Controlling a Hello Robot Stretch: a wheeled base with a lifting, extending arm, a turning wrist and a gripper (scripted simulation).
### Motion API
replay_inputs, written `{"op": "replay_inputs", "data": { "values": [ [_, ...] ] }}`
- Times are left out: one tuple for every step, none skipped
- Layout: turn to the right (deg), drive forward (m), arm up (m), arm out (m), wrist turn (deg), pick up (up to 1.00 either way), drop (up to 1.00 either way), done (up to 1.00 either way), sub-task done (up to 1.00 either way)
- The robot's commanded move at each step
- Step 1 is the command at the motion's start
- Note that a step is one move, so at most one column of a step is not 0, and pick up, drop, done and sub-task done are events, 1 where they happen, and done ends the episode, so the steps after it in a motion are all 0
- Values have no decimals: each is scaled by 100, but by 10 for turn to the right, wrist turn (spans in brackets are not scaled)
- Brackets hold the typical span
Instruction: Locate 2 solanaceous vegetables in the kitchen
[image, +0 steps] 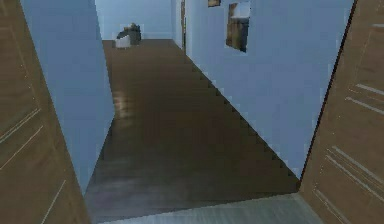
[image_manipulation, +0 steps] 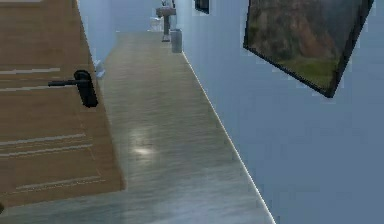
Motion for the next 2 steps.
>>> {"op": "replay_inputs", "data": {
  "values": [
    [0, 85, 0, 0, 0, 0, 0, 0, 0],
    [-60, 0, 0, 0, 0, 0, 0, 0, 0]
  ]
}}
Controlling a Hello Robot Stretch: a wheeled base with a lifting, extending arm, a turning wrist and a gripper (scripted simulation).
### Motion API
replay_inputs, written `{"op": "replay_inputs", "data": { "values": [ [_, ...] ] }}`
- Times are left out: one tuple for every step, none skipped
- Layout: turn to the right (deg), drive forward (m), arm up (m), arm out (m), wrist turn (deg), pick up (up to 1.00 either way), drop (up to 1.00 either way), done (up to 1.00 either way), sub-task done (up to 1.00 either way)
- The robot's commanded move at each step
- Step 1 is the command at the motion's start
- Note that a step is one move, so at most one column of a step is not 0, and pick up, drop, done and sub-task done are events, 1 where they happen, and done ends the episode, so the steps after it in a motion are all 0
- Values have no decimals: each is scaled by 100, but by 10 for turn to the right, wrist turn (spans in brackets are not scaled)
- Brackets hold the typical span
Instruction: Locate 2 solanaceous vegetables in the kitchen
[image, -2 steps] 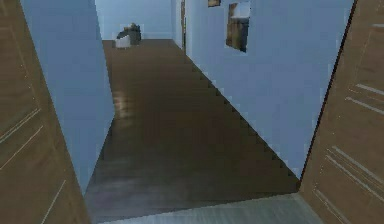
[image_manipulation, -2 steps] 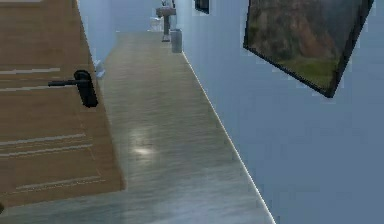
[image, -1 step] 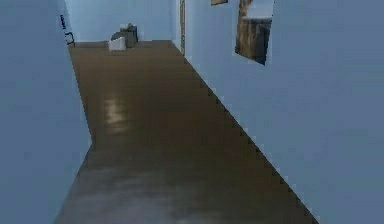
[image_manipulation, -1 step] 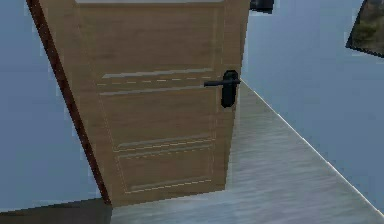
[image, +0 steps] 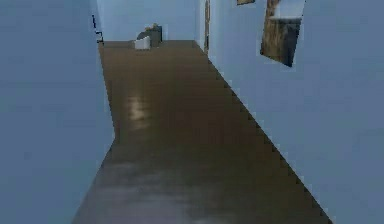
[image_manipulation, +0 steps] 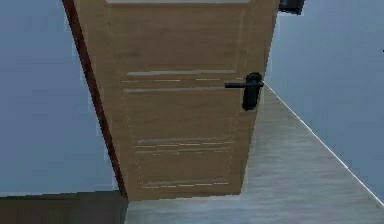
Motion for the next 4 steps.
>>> {"op": "replay_inputs", "data": {
  "values": [
    [0, 100, 0, 0, 0, 0, 0, 0, 0],
    [0, 100, 0, 0, 0, 0, 0, 0, 0],
    [0, 100, 0, 0, 0, 0, 0, 0, 0],
    [0, 100, 0, 0, 0, 0, 0, 0, 0]
  ]
}}
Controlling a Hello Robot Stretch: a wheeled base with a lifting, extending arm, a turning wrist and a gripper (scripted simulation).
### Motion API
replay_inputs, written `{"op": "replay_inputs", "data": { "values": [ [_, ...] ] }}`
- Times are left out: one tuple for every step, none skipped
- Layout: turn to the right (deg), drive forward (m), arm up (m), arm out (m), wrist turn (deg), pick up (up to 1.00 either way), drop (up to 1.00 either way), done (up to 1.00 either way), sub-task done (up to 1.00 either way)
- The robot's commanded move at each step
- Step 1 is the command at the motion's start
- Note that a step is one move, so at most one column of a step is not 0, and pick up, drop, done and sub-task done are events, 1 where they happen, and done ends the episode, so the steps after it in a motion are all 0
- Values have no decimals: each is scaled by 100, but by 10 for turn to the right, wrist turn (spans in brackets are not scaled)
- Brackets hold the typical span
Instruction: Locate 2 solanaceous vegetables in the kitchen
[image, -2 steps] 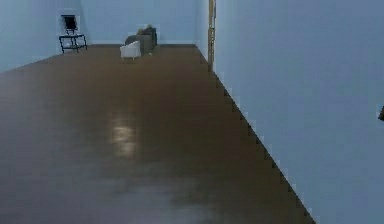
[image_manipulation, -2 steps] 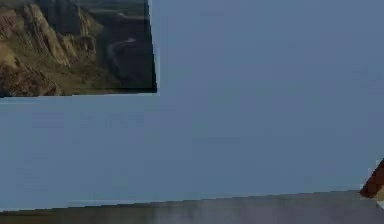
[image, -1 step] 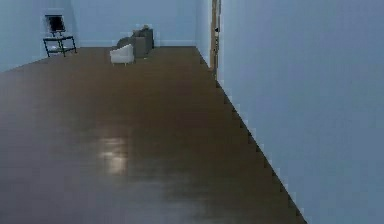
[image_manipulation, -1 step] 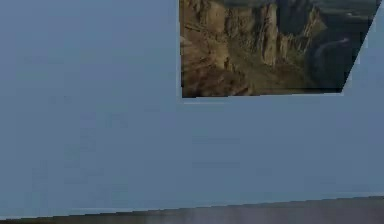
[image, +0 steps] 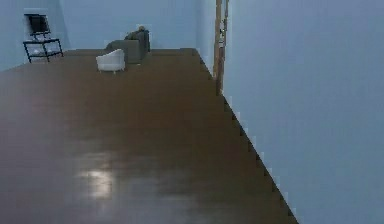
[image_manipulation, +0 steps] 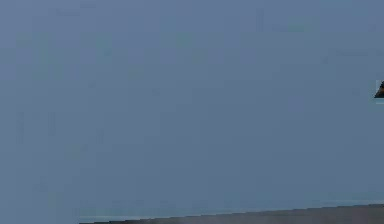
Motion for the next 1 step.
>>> {"op": "replay_inputs", "data": {
  "values": [
    [0, 100, 0, 0, 0, 0, 0, 0, 0]
  ]
}}
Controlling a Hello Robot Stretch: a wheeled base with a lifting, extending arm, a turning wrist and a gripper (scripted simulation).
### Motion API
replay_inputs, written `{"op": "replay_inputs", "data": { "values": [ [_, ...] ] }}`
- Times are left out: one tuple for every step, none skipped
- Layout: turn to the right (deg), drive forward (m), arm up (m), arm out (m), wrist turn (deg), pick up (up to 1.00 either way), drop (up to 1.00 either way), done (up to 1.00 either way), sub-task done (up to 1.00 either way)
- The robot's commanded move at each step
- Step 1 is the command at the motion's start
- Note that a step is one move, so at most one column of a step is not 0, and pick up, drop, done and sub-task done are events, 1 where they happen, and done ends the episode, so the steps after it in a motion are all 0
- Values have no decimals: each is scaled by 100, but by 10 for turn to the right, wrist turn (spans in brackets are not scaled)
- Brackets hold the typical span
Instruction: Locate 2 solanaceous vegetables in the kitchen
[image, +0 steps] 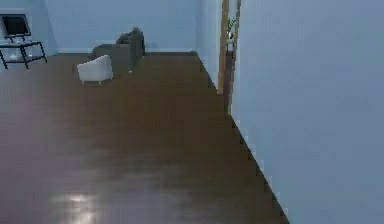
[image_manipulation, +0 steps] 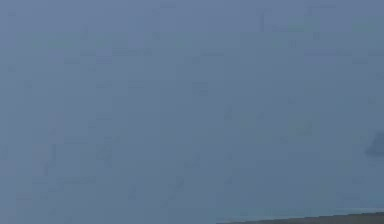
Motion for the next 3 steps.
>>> {"op": "replay_inputs", "data": {
  "values": [
    [0, 100, 0, 0, 0, 0, 0, 0, 0],
    [0, 100, 0, 0, 0, 0, 0, 0, 0],
    [0, 100, 0, 0, 0, 0, 0, 0, 0]
  ]
}}
